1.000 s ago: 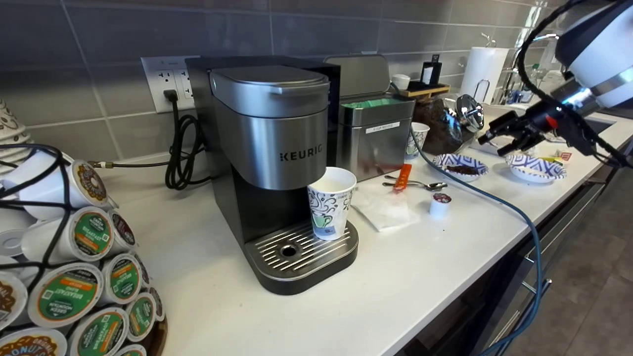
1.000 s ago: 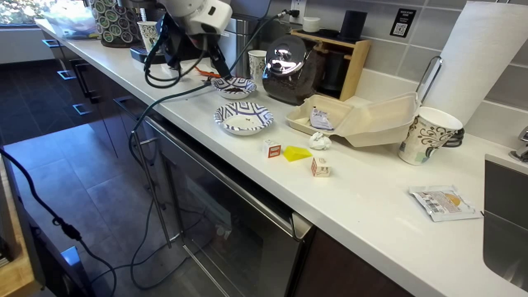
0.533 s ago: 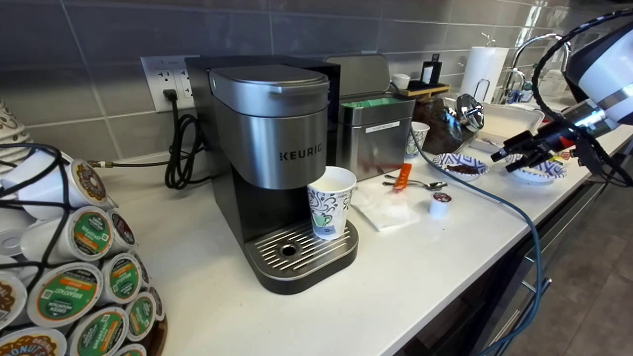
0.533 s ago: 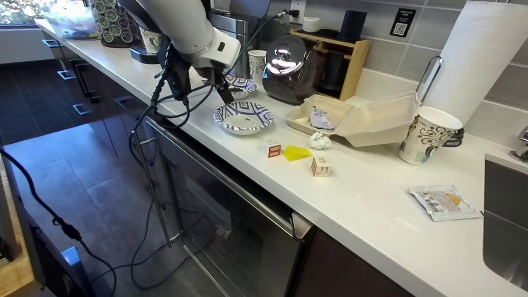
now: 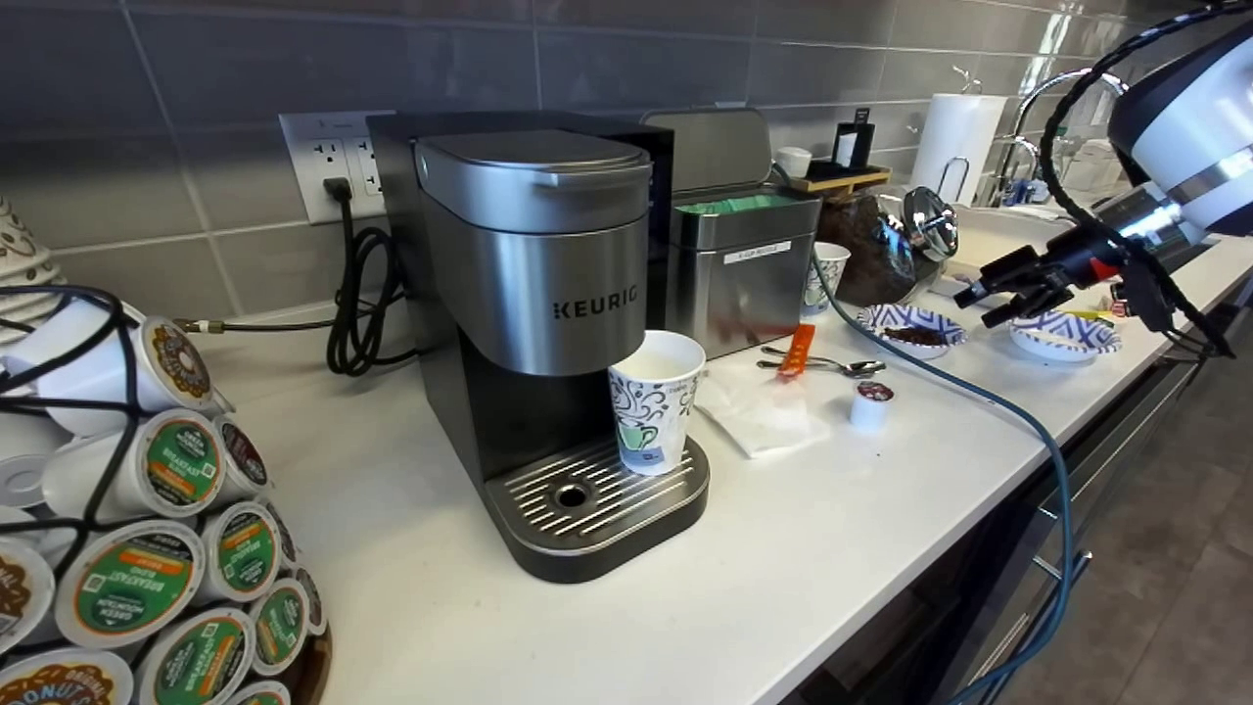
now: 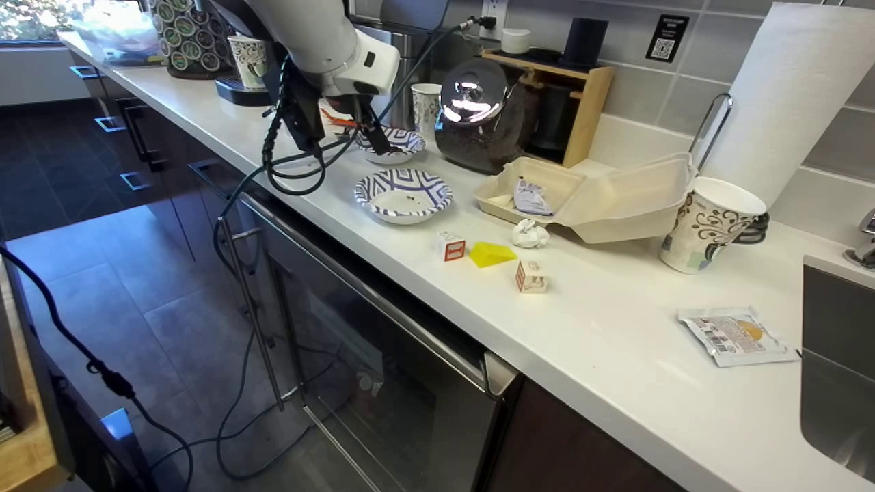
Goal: Put the purple packet in the pack, and then pour the bowl's contents into the empty one
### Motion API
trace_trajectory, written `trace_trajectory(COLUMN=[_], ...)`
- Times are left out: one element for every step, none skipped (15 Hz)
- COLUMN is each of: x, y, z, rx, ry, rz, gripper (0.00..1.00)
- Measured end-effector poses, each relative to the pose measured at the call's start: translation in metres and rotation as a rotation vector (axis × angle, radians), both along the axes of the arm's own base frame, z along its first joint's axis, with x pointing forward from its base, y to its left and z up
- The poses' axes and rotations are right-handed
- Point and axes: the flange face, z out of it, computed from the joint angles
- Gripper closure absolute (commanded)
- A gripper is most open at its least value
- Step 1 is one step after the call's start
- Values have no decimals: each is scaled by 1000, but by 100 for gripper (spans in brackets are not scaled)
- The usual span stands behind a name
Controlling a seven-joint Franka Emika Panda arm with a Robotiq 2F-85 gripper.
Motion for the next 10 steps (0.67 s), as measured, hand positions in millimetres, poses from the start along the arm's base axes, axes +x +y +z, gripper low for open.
trace_trajectory(x=[3, 5, 7, 9, 11, 12, 14, 15, 17, 18], y=[4, 6, 9, 11, 13, 15, 17, 18, 19, 20], z=[1, 3, 3, 4, 4, 3, 3, 2, 0, -1], rx=[3, 0, -9, -20, -28, -32, -31, -29, -27, -26], ry=[4, 13, 26, 42, 59, 77, 94, 111, 126, 139], rz=[-5, -20, -39, -63, -82, -97, -105, -112, -118, -123], gripper=[0, 3, 5, 6, 10, 10, 10, 18, 20, 27])
